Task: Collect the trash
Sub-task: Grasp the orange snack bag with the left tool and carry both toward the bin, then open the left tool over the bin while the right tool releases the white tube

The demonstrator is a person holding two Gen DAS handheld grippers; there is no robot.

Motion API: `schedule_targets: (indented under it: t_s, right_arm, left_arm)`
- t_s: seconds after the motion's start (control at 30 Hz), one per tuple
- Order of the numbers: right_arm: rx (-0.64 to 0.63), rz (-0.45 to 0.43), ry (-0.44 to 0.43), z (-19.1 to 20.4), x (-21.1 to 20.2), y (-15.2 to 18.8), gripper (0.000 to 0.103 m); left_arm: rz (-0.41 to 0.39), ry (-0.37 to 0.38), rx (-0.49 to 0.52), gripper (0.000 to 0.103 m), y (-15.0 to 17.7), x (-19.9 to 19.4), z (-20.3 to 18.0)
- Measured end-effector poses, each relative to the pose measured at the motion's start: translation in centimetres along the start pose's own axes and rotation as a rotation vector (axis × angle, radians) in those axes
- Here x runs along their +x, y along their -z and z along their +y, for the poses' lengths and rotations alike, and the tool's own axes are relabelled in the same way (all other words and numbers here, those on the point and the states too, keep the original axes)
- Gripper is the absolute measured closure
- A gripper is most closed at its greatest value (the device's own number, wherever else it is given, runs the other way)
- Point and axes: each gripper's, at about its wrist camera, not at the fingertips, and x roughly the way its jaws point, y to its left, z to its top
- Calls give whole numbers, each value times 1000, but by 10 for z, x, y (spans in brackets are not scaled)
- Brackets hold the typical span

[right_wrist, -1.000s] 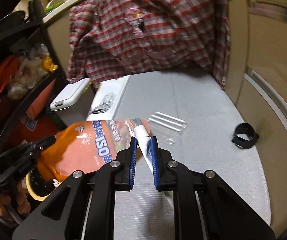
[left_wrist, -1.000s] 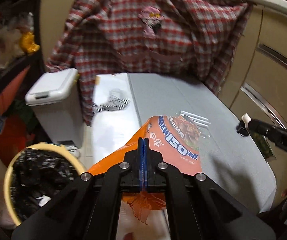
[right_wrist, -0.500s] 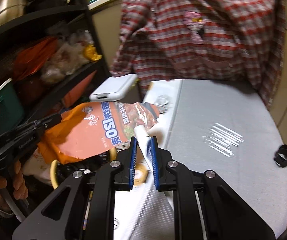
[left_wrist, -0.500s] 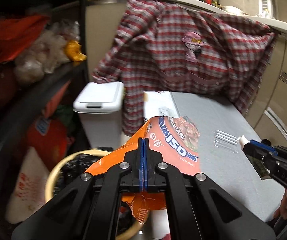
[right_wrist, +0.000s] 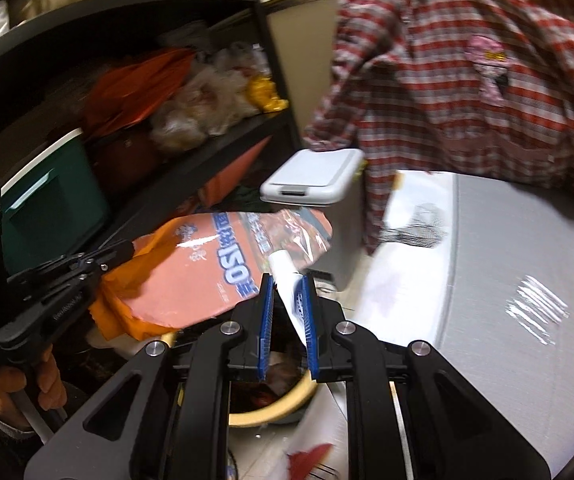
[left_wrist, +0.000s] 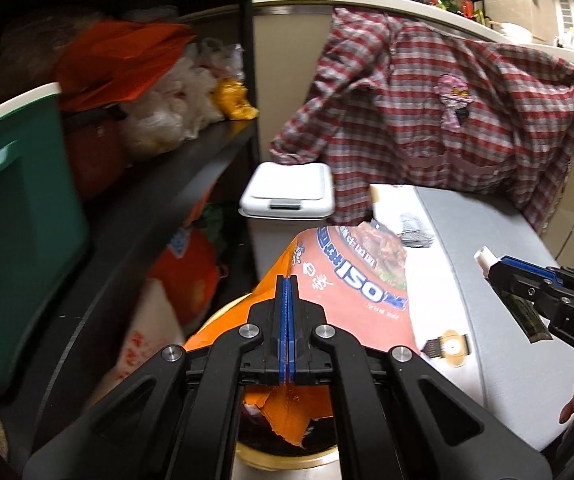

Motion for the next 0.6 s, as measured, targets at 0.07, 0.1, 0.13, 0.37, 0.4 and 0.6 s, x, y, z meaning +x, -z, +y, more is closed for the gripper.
schedule_targets:
  t_s: [0.07,0.1,0.13,0.37,0.4,0.6]
  right_arm:
    - [-14,8,-27,14,10,-1,88]
    - [-19,11,-36,20,14,-1,88]
    - [-24,14,-44,23,17,-1,88]
    - [-46,51,-87,49,44,4,88]
    - [-49,55,-89,51,46,5,88]
    - [-50,75,-99,59,62,6,88]
  left_arm:
    - [4,-19,-2,103,2,0,9]
    - [6,-29,-3,103,4,1,13]
    - [13,-39,-7,103,6,3,19]
    - [46,-49,-25,103,12,13,34]
    - [49,-49,-22,103,12,15,35]
    - [65,-48,-7,103,15,21,37]
